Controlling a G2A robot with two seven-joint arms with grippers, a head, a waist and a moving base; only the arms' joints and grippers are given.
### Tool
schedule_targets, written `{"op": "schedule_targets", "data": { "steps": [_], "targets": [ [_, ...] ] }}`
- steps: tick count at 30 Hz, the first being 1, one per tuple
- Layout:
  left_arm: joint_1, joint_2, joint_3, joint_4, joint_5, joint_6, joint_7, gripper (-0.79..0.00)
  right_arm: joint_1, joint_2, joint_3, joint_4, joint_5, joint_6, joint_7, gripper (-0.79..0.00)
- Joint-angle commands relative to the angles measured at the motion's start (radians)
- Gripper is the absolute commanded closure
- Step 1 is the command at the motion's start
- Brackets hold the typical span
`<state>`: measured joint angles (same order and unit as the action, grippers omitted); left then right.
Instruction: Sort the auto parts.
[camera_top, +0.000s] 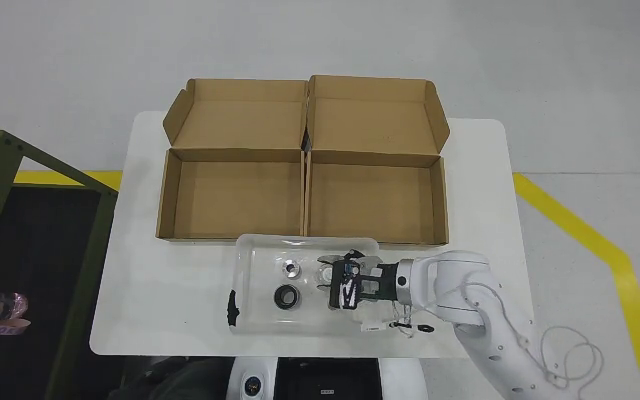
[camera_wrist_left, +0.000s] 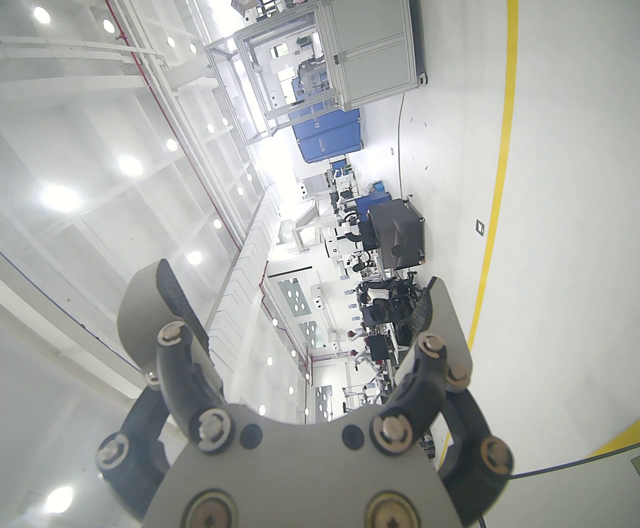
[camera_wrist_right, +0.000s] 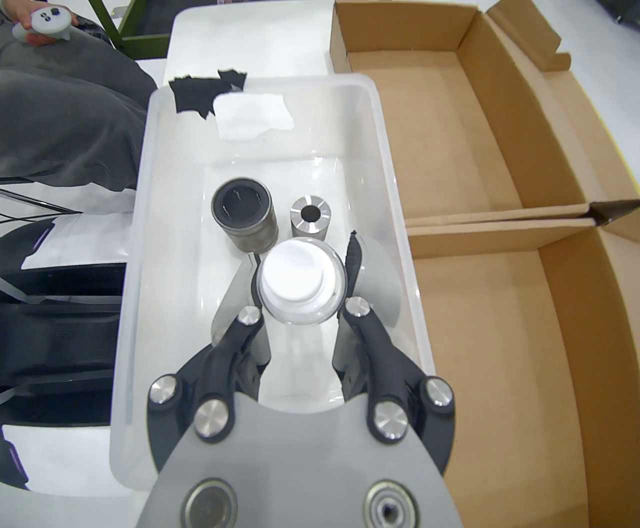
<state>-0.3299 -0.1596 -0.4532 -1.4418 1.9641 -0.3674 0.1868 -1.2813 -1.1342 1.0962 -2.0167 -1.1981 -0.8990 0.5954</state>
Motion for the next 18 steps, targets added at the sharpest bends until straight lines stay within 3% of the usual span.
{"op": "schedule_targets", "data": {
  "steps": [1,18],
  "targets": [
    [0.000,0.000,0.000,0.000,0.000,0.000,0.000,-0.785,0.003,0.002,0.002,-0.009,-0.007,-0.006,-0.027,0.000],
    [0.000,0.000,0.000,0.000,0.000,0.000,0.000,-0.785,0.055,0.009,0.029,-0.098,-0.042,0.016,-0.197,0.000]
  ]
}}
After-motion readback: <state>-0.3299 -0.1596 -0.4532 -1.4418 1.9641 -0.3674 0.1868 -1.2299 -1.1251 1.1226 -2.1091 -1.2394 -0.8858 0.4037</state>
